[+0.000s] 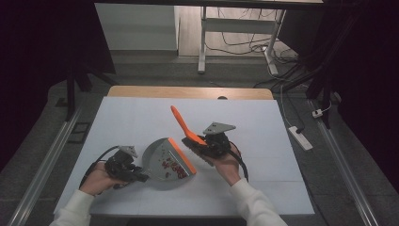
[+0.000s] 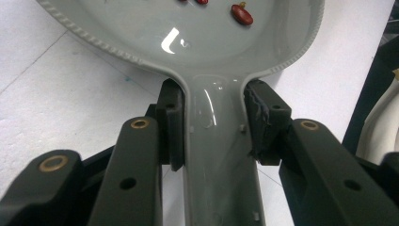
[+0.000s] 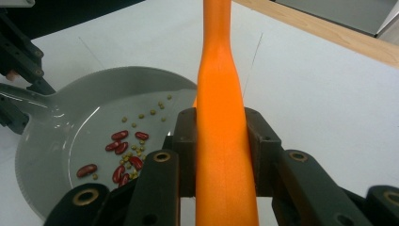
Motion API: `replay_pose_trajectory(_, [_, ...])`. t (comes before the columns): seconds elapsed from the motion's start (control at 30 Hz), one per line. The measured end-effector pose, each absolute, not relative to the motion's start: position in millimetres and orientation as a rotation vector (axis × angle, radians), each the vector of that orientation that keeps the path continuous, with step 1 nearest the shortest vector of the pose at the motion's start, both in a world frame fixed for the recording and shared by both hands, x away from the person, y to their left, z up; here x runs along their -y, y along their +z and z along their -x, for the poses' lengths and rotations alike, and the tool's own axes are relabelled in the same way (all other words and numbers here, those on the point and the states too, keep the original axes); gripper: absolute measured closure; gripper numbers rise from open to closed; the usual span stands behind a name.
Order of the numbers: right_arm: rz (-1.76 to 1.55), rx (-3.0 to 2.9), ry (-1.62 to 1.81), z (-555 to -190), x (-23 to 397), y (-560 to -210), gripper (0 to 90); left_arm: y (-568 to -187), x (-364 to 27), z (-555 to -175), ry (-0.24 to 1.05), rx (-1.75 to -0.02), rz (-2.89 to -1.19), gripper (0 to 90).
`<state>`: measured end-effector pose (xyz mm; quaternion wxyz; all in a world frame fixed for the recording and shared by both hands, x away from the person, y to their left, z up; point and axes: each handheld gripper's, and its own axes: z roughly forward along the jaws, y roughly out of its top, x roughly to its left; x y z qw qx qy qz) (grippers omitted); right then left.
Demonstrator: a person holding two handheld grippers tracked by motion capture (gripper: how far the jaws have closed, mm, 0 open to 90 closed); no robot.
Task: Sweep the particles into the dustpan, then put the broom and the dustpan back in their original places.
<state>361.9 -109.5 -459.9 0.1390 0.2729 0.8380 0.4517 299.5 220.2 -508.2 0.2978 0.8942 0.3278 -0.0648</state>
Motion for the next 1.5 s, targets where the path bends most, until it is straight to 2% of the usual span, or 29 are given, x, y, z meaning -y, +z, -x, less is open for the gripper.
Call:
replay_pose_trajectory(0.37, [-0.819, -2.406, 1.294, -364, 129, -455, 70.1, -503, -227, -298, -0.126, -0.943, -2.304, 61.3])
replay_pose_trajectory(0.73, [-0.821, -2.385, 1.275, -364, 156, -450, 70.1, -497, -243, -300, -0.08, -1.106, -2.118, 61.3])
replay_pose_trajectory(1.5, [-0.823, -2.365, 1.295, -359, 186, -440, 70.1, -494, -245, -292, -0.036, -1.18, -2.044, 61.3])
